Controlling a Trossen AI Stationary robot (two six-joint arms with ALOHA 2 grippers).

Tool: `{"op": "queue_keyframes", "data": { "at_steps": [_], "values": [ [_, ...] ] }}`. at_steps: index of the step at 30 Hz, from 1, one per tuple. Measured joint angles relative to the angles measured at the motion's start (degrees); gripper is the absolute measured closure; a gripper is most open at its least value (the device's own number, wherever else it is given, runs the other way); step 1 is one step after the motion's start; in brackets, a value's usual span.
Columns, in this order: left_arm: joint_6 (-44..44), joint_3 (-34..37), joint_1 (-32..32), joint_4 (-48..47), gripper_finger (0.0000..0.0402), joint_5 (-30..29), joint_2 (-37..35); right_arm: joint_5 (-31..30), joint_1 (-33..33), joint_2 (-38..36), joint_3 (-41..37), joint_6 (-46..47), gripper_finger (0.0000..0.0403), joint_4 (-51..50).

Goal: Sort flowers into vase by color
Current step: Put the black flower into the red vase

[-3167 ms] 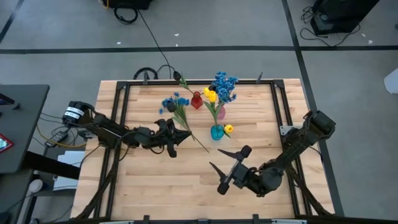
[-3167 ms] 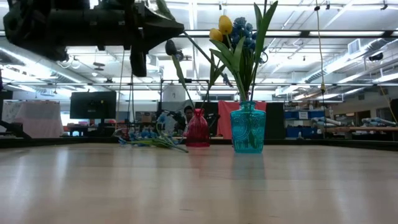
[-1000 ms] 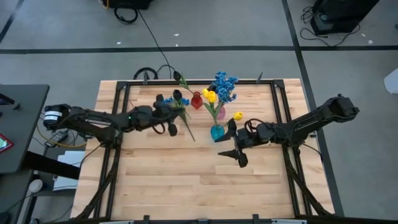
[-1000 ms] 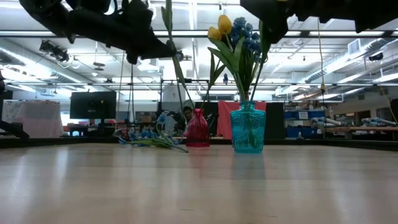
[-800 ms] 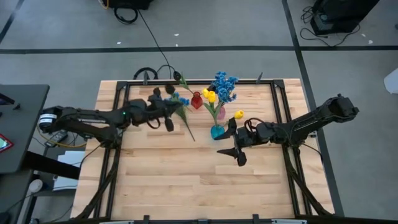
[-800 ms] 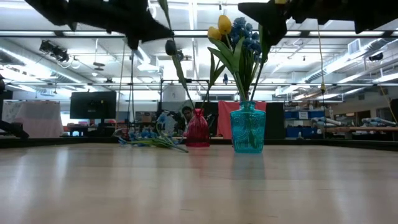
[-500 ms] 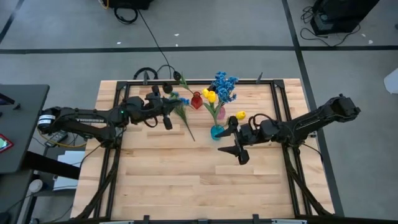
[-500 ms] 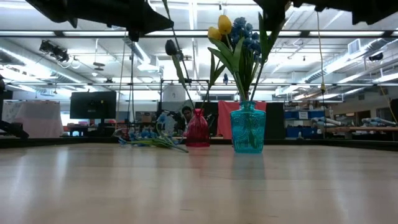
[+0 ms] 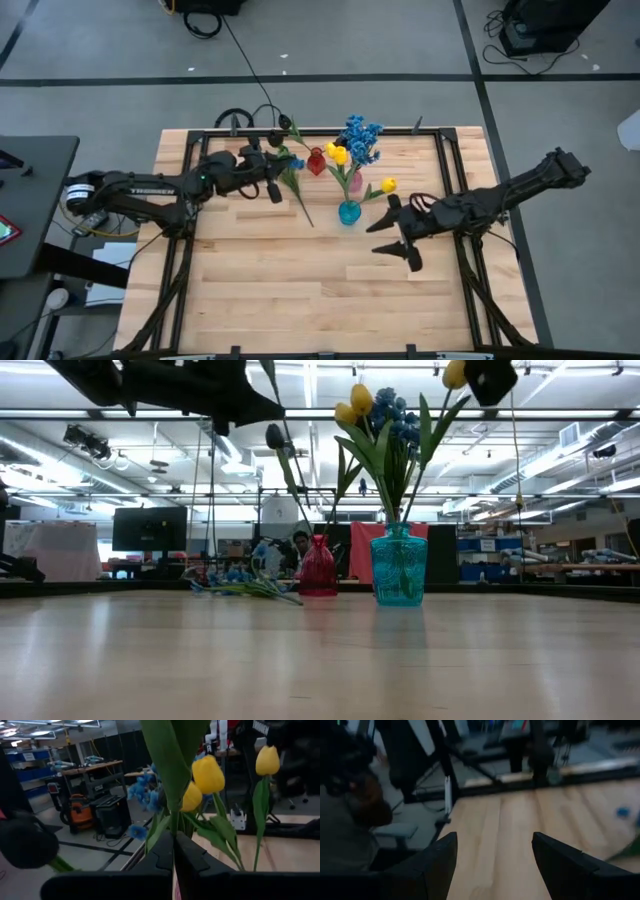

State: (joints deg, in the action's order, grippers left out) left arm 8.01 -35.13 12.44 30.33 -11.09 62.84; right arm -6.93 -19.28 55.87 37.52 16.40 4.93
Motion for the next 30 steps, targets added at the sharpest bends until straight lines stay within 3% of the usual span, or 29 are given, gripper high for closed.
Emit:
{"op": "queue_keyframes", "data": {
  "at_steps": [10, 23, 27, 30],
  "values": [
    [0.13, 0.04, 0.08, 4.35, 0.0392, -0.16, 3.22, -2.35, 0.19, -1.88, 0.04, -3.37, 0.0135, 3.64],
    [0.13, 0.04, 0.08, 4.52, 0.0392, -0.18, 3.18, 5.4, 0.24, -2.39, 0.02, -6.06, 0.0135, 10.53],
    [-0.43, 0.04, 0.1, 3.96, 0.0392, -0.2, 3.18, 4.58, 0.18, -5.65, 0.0, -5.66, 0.0135, 8.22],
    [-1.24, 0.04, 0.84, 2.93, 0.0392, 0.27, 3.18, 0.16, -1.04, -10.82, 0.01, -3.52, 0.0135, 0.23]
  ]
}}
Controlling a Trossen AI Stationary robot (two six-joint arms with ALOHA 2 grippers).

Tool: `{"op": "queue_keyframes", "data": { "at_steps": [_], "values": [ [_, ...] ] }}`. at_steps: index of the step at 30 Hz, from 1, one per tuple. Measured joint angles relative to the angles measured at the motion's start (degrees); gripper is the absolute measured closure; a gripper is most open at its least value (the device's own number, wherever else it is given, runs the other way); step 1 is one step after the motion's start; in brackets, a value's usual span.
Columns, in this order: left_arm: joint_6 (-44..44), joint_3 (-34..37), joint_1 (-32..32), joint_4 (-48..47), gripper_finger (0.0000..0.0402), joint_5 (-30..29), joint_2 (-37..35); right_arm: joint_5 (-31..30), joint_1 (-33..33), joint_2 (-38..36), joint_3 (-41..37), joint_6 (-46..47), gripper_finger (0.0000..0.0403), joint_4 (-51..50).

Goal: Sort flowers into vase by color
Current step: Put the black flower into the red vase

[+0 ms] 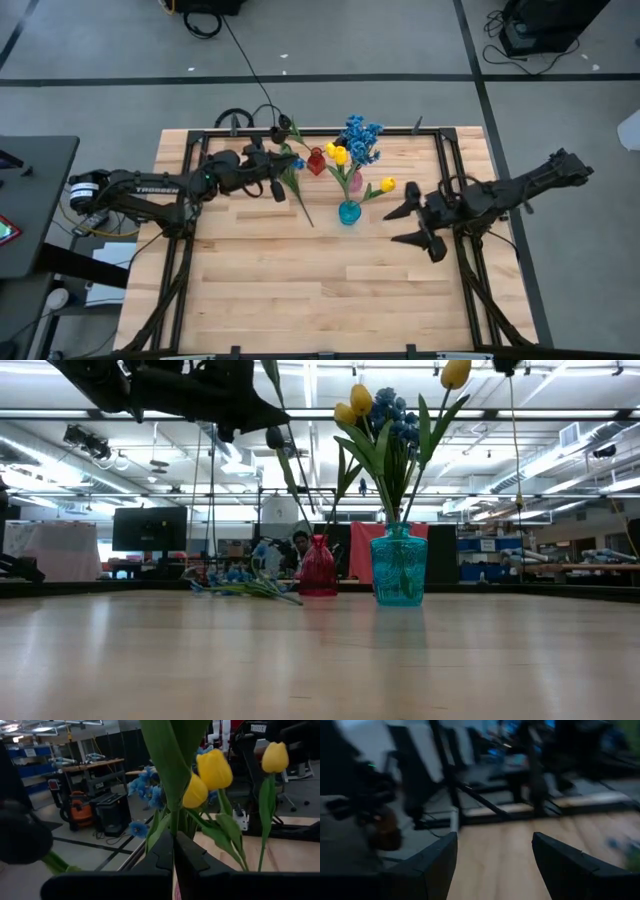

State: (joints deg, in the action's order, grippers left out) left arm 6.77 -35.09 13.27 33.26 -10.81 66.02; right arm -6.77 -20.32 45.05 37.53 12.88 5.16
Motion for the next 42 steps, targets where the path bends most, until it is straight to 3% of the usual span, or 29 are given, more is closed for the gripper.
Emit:
{"op": "queue_keyframes", "data": {
  "at_steps": [5, 10, 13, 22, 42],
  "values": [
    [-2.64, 0.0, 3.06, 0.28, 0.0392, 4.79, 0.18, -9.47, -1.88, -7.53, 0.01, 6.32, 0.0135, -16.41],
    [-2.67, 0.0, 4.81, 3.94, 0.0392, 6.19, 2.24, -16.44, -2.04, -8.25, -1.79, 14.6, 0.0135, -25.69],
    [-2.63, 0.0, 5.64, 6.62, 0.0392, 6.23, 4.28, -19.12, -1.98, -6.93, -5.41, 16.28, 0.0135, -22.75],
    [-0.82, -5.92, 9.37, 3.29, 0.0392, 3.57, 10.4, -20.23, -1.96, -0.11, -16.22, 15.62, 0.0135, 2.82],
    [-1.35, -8.38, 11.39, 1.12, 0.0392, 3.89, 19.37, -18.66, -1.72, 4.08, -17.23, 13.69, 0.0135, 10.4]
  ]
}}
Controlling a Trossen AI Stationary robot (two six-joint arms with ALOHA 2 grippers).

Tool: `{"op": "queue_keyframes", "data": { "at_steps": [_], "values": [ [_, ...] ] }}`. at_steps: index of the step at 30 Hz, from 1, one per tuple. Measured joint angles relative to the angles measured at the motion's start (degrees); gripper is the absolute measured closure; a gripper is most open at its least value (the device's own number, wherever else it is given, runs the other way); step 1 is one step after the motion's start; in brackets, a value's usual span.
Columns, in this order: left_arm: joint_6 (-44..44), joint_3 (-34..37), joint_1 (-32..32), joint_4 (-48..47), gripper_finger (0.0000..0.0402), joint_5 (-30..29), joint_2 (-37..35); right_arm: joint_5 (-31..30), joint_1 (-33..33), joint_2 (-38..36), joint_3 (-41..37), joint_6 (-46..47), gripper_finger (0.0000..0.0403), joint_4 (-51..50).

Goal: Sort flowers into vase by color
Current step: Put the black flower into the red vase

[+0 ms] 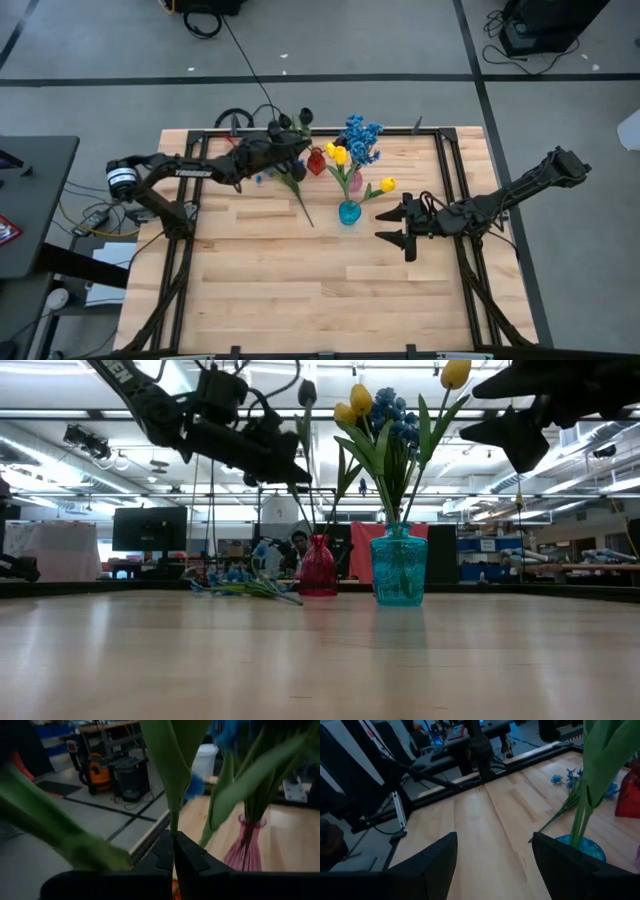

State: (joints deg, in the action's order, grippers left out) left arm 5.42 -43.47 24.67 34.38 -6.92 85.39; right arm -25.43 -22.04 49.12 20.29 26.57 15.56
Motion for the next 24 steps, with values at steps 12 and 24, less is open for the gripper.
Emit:
{"op": "queue_keyframes", "data": {
  "at_steps": [12, 24],
  "values": [
    [0.15, 0.05, 0.0, 3.37, 0.0392, 1.47, 7.12, 0.02, -0.02, 0.0, 0.0, -0.17, 0.0135, 0.27],
    [1.79, 0.08, 0.0, 2.77, 0.0354, 1.48, 7.26, 0.02, -0.02, 0.0, 0.0, 0.04, 0.0135, 0.29]
  ]
}}
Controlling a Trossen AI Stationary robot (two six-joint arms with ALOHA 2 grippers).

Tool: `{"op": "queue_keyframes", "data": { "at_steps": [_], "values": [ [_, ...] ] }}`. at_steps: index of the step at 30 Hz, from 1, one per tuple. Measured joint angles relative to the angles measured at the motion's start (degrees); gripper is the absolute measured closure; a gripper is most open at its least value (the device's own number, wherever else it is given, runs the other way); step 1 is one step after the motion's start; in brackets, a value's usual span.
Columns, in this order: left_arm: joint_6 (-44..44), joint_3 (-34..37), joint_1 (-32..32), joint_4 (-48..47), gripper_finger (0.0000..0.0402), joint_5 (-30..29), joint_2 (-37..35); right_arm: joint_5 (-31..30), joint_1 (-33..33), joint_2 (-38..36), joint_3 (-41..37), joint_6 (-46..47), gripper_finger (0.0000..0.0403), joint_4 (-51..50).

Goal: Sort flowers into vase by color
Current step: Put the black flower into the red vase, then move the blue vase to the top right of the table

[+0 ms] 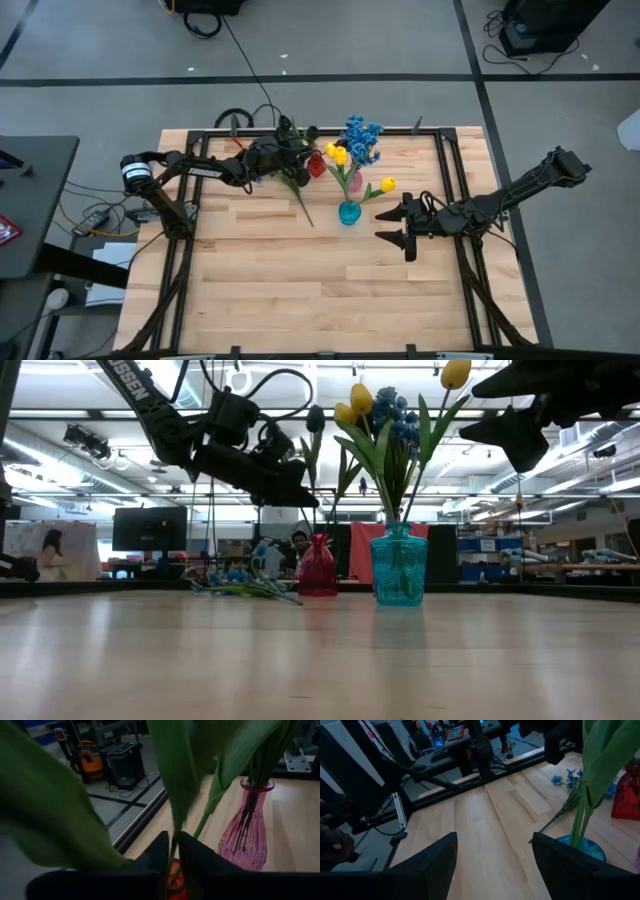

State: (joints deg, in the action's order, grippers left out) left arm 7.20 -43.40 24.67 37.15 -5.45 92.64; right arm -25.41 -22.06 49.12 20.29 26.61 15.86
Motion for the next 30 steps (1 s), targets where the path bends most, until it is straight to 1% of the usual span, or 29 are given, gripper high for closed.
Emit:
{"op": "queue_keyframes", "data": {
  "at_steps": [6, 10, 14, 16, 22, 25, 30],
  "values": [
    [1.64, 0.02, 0.0, -1.33, 0.0292, 0.02, 0.0, 0.0, 0.0, 0.0, 0.0, 0.17, 0.0135, 0.0],
    [1.7, 0.02, 0.0, -1.14, 0.0264, 1.55, 0.0, 0.0, 0.0, 0.0, 0.0, 0.19, 0.0135, 0.0],
    [3.42, 0.02, -0.02, -2.38, 0.0255, 2.23, -1.27, 0.0, 0.0, 0.0, 0.0, 0.2, 0.0135, 0.04],
    [4.81, 0.02, -0.01, -4.78, 0.0255, 2.23, -2.95, 0.0, 0.0, 0.0, 0.0, 0.2, 0.0135, 0.27],
    [3.25, 0.0, -0.08, -11.49, 0.0254, 2.96, -8.0, 0.03, 0.0, 0.0, 0.0, -0.17, 0.0135, 1.33],
    [-0.74, 0.01, -0.38, -16.31, 0.0254, 6.82, -9.16, 0.02, 0.0, 0.0, 0.0, -0.77, 0.0135, 1.46],
    [-6.2, 0.65, -1.82, -22.99, 0.0254, 16.93, -9.51, 0.0, 0.0, -0.01, 0.0, -0.83, 0.0135, 1.43]
  ]
}}
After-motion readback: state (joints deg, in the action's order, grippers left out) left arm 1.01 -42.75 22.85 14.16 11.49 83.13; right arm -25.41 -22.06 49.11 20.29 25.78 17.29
